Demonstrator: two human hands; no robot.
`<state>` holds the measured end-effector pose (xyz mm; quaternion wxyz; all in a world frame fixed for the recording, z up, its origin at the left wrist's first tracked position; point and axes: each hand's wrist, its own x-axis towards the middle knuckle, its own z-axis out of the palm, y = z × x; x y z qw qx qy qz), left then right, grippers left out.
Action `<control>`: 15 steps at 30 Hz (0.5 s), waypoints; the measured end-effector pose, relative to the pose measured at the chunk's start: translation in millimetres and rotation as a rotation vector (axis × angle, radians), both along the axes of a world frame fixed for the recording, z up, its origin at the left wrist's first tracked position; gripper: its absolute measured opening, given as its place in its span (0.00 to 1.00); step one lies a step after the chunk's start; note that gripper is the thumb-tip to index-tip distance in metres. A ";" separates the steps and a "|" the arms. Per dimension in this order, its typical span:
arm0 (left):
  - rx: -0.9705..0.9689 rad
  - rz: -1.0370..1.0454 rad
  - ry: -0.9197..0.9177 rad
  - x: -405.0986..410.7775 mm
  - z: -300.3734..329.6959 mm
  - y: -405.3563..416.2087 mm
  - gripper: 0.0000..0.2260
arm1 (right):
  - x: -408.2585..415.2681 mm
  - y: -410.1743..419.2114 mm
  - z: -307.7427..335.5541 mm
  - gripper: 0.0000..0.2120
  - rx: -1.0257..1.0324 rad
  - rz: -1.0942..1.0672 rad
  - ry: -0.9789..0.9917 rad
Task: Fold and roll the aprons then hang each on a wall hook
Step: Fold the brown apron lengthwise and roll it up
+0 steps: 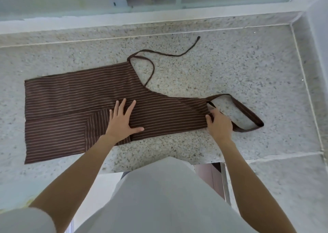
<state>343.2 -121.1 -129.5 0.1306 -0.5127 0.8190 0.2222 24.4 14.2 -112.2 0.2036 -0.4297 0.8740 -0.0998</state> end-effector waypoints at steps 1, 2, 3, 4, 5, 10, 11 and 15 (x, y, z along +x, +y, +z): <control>0.011 -0.042 -0.012 2.5 -0.6 0.9 0.49 | -0.6 3.6 -0.1 0.09 0.041 0.005 0.017; 0.016 -0.069 -0.019 4.3 -1.1 2.7 0.50 | -0.5 7.5 -1.6 0.08 0.072 0.003 0.020; 0.018 -0.076 -0.015 5.1 -1.6 2.7 0.51 | 0.2 9.0 -2.7 0.07 0.086 -0.002 0.018; 0.019 -0.071 -0.005 6.3 -1.6 3.9 0.51 | 2.3 10.5 -3.9 0.08 0.079 0.000 0.013; 0.021 -0.064 0.008 6.5 -1.0 4.5 0.51 | 4.1 10.9 -4.6 0.10 0.064 0.003 0.005; -0.012 -0.175 0.019 -6.4 4.3 12.7 0.45 | 6.4 2.6 -5.3 0.19 -0.075 -0.029 -0.126; -0.006 -0.199 0.012 -10.1 5.8 13.8 0.44 | 5.8 -2.7 -4.2 0.19 -0.105 -0.058 -0.182; 0.050 -0.191 -0.017 -16.0 6.2 15.1 0.41 | -5.8 -19.7 3.1 0.21 -0.159 -0.131 -0.159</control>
